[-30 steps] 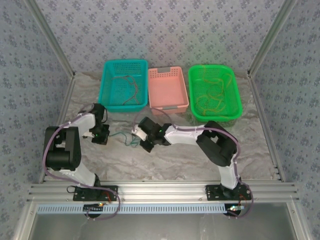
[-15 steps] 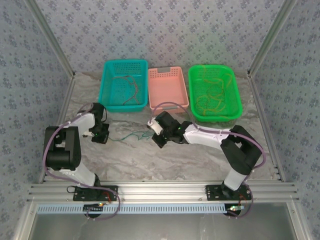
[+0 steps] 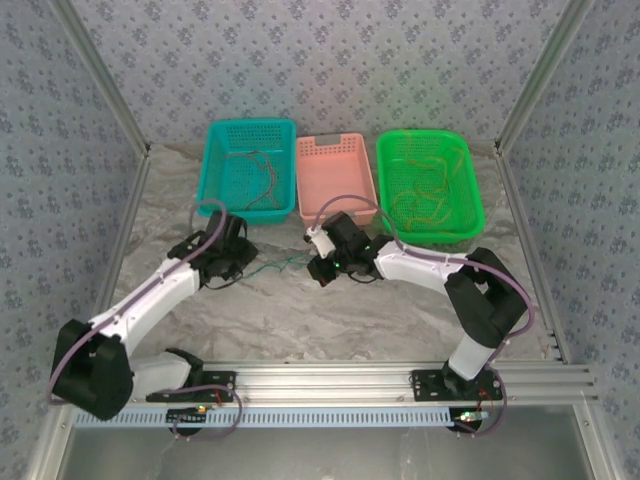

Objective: Untangle the cables

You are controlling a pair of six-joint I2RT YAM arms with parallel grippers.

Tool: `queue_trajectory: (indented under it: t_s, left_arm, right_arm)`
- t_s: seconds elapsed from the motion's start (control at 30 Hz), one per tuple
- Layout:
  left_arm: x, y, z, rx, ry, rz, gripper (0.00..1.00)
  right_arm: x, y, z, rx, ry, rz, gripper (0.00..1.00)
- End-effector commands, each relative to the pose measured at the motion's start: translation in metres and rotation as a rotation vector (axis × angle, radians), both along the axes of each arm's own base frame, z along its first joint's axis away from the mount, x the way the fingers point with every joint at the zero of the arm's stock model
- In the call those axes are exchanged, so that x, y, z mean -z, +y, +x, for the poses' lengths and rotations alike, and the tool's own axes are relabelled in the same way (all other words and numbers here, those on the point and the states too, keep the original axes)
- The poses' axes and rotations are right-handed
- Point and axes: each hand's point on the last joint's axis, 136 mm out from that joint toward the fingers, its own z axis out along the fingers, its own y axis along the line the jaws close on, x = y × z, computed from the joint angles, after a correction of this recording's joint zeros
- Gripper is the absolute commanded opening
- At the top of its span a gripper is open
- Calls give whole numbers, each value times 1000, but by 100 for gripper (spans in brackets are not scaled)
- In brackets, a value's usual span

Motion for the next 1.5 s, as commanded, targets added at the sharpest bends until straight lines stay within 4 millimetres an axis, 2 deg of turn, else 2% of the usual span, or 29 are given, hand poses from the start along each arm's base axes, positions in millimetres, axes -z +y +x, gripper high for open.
queue_trajectory:
  t_s: [0.0, 0.07, 0.2, 0.5, 0.7, 0.93, 1.07, 1.2, 1.27, 1.33, 1.37, 1.47]
  left_arm:
    - [-28, -24, 0, 236, -210, 74, 45]
    - [-35, -35, -4, 330, -288, 86, 48]
    - [-31, -50, -12, 494, -360, 95, 49]
    - [-32, -74, -14, 693, -460, 126, 55]
    - [-20, -79, -5, 746, -462, 192, 56]
    - [-18, -77, 16, 717, -477, 277, 55]
    - [-19, -84, 20, 732, -497, 262, 44]
    - [-24, -88, 19, 737, -526, 248, 24]
    - [-28, -86, 18, 733, -535, 252, 17]
    - [-35, -83, 15, 732, -544, 254, 3]
    - [-37, -81, 14, 728, -546, 258, 0]
    - [-44, -79, 8, 744, -555, 256, 0]
  right_arm:
    - [-29, 10, -1, 27, 58, 84, 0]
    - [-34, 10, 1, 44, 86, 102, 0]
    - [-43, 7, 3, 77, 124, 135, 0]
    - [-52, 7, 0, 79, 167, 180, 0]
    - [-53, 7, -2, 74, 190, 192, 0]
    - [-54, 6, -4, 68, 202, 202, 0]
    - [-54, 4, -5, 70, 202, 202, 0]
    - [-52, -1, -1, 93, 200, 202, 0]
    - [-52, -4, 2, 105, 197, 205, 0]
    - [-50, -10, 7, 134, 192, 200, 0]
    - [-49, -13, 9, 145, 192, 194, 0]
    - [-46, -21, 14, 176, 190, 193, 0]
